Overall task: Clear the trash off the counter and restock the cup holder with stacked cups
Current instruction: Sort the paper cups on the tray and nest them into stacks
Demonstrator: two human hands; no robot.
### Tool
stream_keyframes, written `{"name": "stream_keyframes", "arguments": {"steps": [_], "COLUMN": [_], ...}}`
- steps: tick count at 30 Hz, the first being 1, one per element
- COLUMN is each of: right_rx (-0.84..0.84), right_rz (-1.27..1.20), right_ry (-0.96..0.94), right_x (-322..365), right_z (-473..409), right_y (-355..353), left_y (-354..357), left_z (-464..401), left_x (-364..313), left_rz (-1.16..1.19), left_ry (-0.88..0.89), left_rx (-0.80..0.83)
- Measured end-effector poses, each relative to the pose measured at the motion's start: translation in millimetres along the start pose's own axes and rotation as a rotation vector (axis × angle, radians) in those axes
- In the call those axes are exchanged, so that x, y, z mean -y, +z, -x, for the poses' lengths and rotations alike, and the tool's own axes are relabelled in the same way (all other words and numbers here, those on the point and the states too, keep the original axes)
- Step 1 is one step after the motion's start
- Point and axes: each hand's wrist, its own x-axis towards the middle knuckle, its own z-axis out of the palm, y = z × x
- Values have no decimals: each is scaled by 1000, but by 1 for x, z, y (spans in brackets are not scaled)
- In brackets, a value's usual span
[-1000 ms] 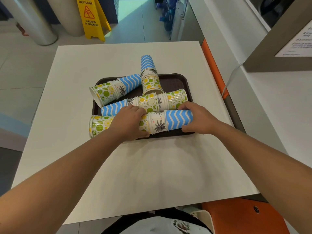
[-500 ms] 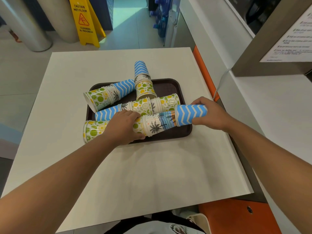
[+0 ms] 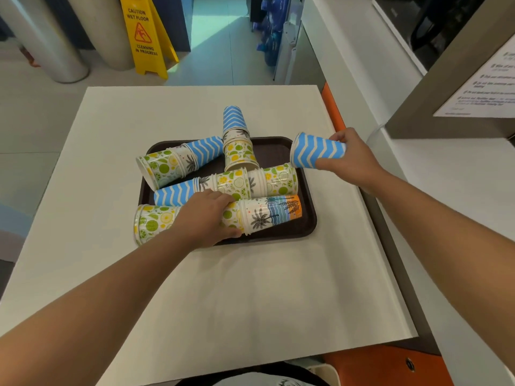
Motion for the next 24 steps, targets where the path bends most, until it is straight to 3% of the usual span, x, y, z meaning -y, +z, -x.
{"name": "stream_keyframes", "arguments": {"steps": [3, 14, 21, 24], "right_rx": [-19, 179, 264, 137], "right_rz": [56, 553, 639, 528], "right_ry": [4, -137, -107, -127], "right_x": [10, 29, 20, 21], "right_z": [-29, -116, -123, -103], "right_y": [14, 74, 92, 87], "left_y": [0, 6, 7, 4], "left_z": [0, -2, 0, 2], "left_x": [1, 3, 4, 3], "left_rz": [-1, 18, 32, 34], "left_ry": [19, 61, 50, 47], "left_rx": [-1, -18, -46, -39]}}
